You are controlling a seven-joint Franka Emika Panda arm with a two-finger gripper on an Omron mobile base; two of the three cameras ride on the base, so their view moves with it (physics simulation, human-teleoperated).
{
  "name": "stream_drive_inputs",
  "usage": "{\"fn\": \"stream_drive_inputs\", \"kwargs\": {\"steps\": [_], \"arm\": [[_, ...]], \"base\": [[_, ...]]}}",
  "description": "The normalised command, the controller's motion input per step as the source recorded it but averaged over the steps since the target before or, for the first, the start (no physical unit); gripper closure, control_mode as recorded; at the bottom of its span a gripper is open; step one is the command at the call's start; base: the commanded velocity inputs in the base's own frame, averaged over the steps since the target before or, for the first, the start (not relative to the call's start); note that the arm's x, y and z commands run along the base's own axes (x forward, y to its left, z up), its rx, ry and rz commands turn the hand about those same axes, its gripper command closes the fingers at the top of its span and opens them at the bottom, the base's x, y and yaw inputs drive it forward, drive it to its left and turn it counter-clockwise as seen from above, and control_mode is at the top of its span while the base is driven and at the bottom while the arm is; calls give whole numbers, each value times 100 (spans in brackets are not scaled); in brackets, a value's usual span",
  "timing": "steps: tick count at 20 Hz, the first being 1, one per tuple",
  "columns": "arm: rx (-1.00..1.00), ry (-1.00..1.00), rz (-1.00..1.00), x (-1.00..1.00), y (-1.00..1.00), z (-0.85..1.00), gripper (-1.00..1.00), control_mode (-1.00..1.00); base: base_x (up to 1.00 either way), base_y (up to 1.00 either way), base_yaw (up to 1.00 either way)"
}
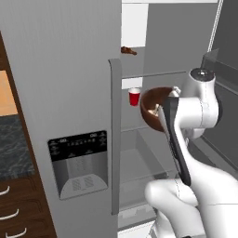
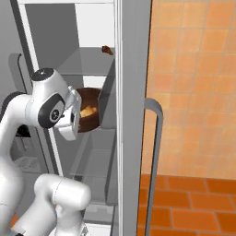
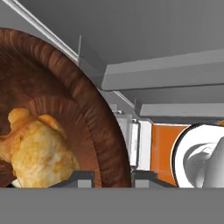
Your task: Pick the chicken drumstick and mushroom from their plates and place them in the bowl. Then put the bowl in the fridge.
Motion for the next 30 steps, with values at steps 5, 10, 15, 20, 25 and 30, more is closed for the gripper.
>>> {"fn": "stream_drive_inputs", "kwargs": {"steps": [5, 10, 15, 20, 25, 30], "arm": [[2, -17, 0, 54, 0, -29, 100, -100], [6, 1, 0, 29, 0, -49, 100, -100], [1, 0, 0, 69, 0, -28, 100, -100], [2, 1, 0, 98, 0, 0, 100, -100], [1, 3, 0, 75, 0, -4, 100, -100], [0, 1, 0, 21, 0, -47, 100, -100]], "base": [[0, 0, 0], [0, 0, 0], [0, 0, 0], [0, 0, 0], [0, 0, 0], [0, 0, 0]]}}
